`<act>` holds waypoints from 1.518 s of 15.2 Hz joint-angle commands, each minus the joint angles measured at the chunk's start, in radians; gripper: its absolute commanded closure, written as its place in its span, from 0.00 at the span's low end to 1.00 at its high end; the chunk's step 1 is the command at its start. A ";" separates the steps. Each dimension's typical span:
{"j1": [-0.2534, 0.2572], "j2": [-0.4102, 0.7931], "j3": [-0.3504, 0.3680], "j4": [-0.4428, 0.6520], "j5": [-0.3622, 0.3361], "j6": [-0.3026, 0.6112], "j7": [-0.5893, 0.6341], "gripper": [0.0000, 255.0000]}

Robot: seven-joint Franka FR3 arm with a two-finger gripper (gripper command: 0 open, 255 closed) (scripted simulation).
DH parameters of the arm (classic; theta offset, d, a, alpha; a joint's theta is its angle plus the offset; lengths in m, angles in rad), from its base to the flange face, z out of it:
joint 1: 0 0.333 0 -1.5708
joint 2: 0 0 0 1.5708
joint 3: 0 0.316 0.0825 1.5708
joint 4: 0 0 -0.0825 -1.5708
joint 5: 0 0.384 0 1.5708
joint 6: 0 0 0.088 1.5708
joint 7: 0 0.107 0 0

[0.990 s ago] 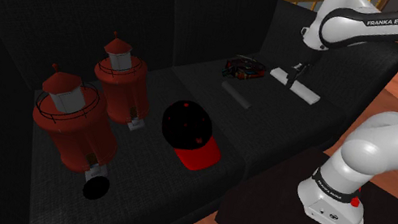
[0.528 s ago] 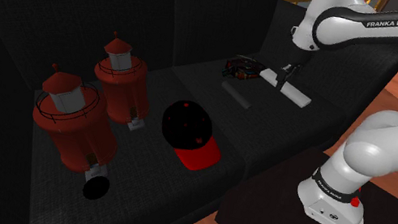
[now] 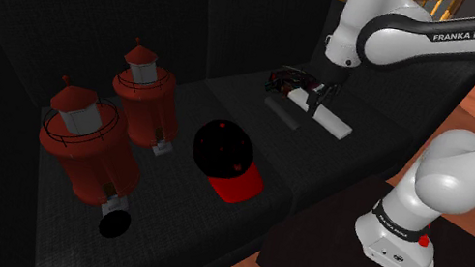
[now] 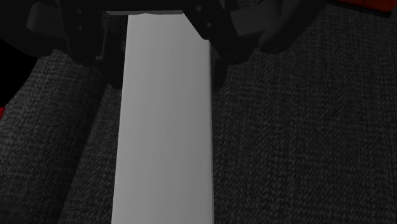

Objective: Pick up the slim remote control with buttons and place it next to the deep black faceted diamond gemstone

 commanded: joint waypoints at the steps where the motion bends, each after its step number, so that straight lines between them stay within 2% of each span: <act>1: 0.029 0.034 0.047 0.020 0.030 0.013 0.055 1.00; 7: 0.094 0.142 0.177 0.101 0.096 0.040 0.204 1.00; 13: 0.131 0.283 0.300 0.223 0.123 0.062 0.352 1.00; 18: 0.143 0.421 0.399 0.353 0.107 0.070 0.481 1.00; 23: 0.152 0.580 0.490 0.508 0.048 0.063 0.621 1.00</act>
